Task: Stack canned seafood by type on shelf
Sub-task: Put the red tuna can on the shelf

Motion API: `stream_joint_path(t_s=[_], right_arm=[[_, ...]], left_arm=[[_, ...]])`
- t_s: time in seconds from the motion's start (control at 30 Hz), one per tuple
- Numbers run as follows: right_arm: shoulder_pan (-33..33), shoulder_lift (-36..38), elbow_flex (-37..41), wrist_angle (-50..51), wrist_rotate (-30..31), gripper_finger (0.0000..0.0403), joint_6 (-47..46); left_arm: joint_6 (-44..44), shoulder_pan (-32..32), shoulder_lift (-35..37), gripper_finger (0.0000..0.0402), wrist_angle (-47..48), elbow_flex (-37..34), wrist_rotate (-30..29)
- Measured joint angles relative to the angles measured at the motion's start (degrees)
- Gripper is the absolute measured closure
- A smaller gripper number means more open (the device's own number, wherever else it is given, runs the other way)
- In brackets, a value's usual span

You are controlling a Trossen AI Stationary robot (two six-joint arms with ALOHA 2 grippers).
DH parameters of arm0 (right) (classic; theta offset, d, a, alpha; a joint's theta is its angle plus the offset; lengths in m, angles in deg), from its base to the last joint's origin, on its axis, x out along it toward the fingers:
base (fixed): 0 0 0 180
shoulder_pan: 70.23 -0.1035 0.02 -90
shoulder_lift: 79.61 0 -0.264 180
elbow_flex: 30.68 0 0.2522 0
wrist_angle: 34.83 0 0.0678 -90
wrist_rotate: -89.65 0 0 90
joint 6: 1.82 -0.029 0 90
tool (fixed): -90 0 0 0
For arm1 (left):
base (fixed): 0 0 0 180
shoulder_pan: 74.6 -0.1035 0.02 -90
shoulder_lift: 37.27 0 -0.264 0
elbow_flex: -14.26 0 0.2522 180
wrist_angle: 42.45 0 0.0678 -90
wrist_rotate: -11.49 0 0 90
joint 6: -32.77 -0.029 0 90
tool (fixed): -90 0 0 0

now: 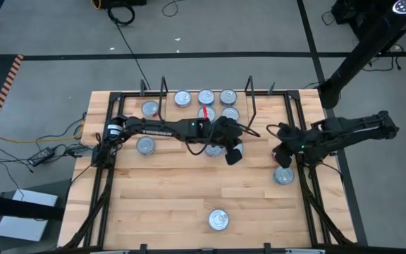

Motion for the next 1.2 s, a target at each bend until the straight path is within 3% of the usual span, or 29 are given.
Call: stream_joint_path(t_s=[0.13,0.23,0.43,0.73,1.03,1.2], right_arm=[[-2.10,-0.79,2.42,5.98,1.64,0.0402,-13.26],[-2.95,-0.84,6.85,4.68,0.47,0.0402,-20.29],[-2.29,-4.15,6.82,4.67,3.79,0.0403,-25.21],[-0.35,-12.81,6.78,2.83,1.32,0.0403,-23.08],[2.80,-23.74,6.67,1.85,-1.89,0.0403,-26.55],[4.60,-29.55,6.65,0.89,0.64,0.0402,-30.98]], left_arm=[[-0.02,1.15,0.00,0.0401,-2.18,0.00,1.10],[-0.48,1.87,0.00,0.0401,-5.67,0.00,3.42],[-1.43,2.10,0.21,0.0401,-12.66,-2.25,9.01],[6.62,2.05,6.92,0.0402,-40.41,-23.41,13.84],[6.67,1.54,21.68,0.0401,-43.13,-40.13,10.31],[4.41,0.53,32.36,0.0401,-43.20,-47.60,7.66]])
